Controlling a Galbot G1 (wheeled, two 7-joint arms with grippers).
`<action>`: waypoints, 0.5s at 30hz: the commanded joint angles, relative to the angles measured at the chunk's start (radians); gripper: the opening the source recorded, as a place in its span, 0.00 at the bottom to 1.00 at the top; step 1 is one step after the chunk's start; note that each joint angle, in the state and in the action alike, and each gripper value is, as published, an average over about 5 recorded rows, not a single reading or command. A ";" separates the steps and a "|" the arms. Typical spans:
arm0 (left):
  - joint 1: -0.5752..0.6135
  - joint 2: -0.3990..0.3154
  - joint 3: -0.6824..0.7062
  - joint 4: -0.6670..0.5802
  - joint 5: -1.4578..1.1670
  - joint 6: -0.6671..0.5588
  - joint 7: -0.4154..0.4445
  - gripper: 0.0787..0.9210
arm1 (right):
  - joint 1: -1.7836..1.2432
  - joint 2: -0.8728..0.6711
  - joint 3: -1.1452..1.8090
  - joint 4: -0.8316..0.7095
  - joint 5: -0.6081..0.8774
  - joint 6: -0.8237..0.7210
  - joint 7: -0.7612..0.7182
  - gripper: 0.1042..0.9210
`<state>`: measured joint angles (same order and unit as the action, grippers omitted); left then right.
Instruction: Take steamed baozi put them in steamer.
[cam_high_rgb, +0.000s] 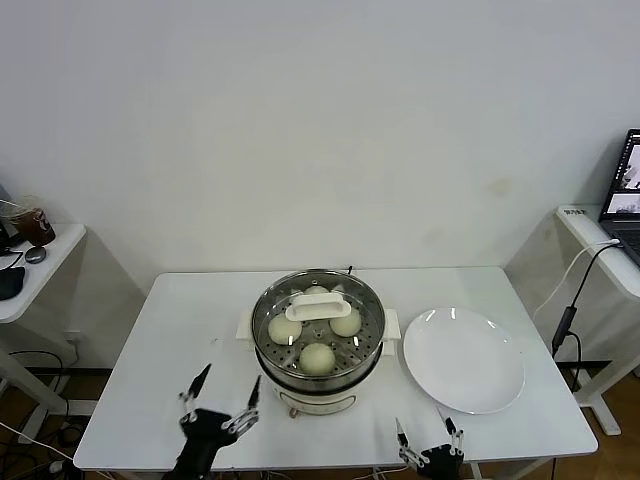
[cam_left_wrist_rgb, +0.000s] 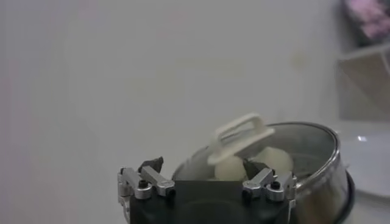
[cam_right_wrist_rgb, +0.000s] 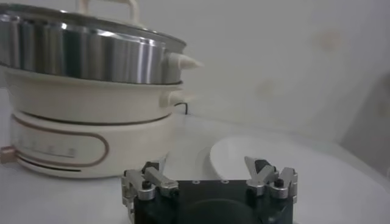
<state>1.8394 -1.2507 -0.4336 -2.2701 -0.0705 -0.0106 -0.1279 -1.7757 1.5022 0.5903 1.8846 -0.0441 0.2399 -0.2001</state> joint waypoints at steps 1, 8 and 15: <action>0.150 -0.064 -0.149 0.256 -0.241 -0.295 0.050 0.88 | -0.076 -0.059 -0.034 0.080 0.068 -0.042 -0.009 0.88; 0.167 -0.073 -0.138 0.264 -0.206 -0.318 0.071 0.88 | -0.089 -0.066 -0.036 0.089 0.074 -0.039 0.002 0.88; 0.184 -0.081 -0.130 0.258 -0.176 -0.319 0.067 0.88 | -0.095 -0.076 -0.032 0.092 0.063 -0.040 0.005 0.88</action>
<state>1.9776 -1.3139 -0.5348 -2.0744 -0.2215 -0.2511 -0.0822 -1.8508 1.4458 0.5649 1.9561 0.0064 0.2099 -0.1965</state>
